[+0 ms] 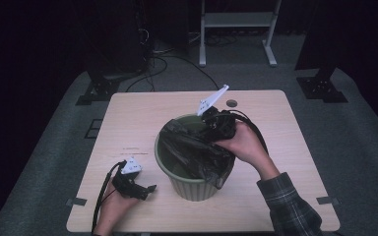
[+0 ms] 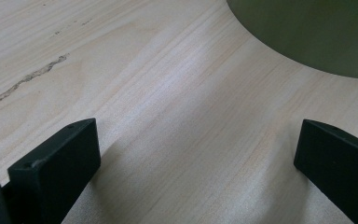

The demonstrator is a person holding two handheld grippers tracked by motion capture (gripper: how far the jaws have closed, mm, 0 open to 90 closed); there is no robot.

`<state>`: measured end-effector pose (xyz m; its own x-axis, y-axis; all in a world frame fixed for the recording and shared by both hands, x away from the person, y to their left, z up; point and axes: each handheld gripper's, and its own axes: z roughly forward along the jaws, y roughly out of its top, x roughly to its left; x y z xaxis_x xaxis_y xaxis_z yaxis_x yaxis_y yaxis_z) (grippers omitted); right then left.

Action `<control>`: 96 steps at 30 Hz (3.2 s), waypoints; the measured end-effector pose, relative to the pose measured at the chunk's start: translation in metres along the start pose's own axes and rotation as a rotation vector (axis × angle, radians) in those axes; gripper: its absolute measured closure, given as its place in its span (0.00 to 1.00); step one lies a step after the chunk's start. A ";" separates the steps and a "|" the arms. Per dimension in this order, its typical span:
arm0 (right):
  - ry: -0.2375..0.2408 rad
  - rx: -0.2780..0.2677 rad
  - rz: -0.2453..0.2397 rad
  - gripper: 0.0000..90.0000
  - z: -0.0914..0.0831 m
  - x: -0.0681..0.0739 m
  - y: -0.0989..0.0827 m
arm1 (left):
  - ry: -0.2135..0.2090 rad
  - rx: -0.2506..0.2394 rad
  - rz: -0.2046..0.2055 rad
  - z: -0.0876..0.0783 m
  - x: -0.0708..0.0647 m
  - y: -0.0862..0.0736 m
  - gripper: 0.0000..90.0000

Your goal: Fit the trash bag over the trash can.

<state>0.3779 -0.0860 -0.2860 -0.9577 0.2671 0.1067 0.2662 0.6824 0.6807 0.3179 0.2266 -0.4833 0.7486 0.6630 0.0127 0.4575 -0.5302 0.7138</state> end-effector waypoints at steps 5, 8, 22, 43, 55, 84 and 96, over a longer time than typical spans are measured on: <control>-0.008 -0.003 0.000 0.98 0.002 -0.001 0.003 | 0.000 0.001 0.000 0.000 0.000 0.000 0.00; -0.030 -0.040 0.014 0.84 -0.006 -0.002 -0.001 | 0.000 0.000 -0.001 0.000 0.000 0.000 0.00; -0.137 -0.284 0.090 0.38 -0.069 -0.007 -0.039 | 0.002 -0.004 -0.016 -0.007 0.002 0.002 0.00; -0.137 -0.376 0.129 0.30 -0.096 -0.008 -0.067 | -0.148 -0.158 0.003 -0.070 0.000 0.041 0.27; -0.154 -0.371 0.131 0.30 -0.099 -0.008 -0.068 | -0.234 -0.208 0.056 -0.107 -0.005 0.077 0.64; -0.154 -0.368 0.139 0.32 -0.099 -0.009 -0.070 | -0.329 -0.256 0.203 -0.123 -0.046 0.164 0.79; -0.148 -0.370 0.142 0.34 -0.101 -0.009 -0.071 | -0.283 -0.219 0.250 -0.102 -0.060 0.174 0.55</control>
<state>0.3566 -0.2053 -0.2618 -0.8813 0.4538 0.1314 0.3114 0.3487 0.8840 0.3035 0.1481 -0.2884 0.9394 0.3411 0.0332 0.1559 -0.5115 0.8450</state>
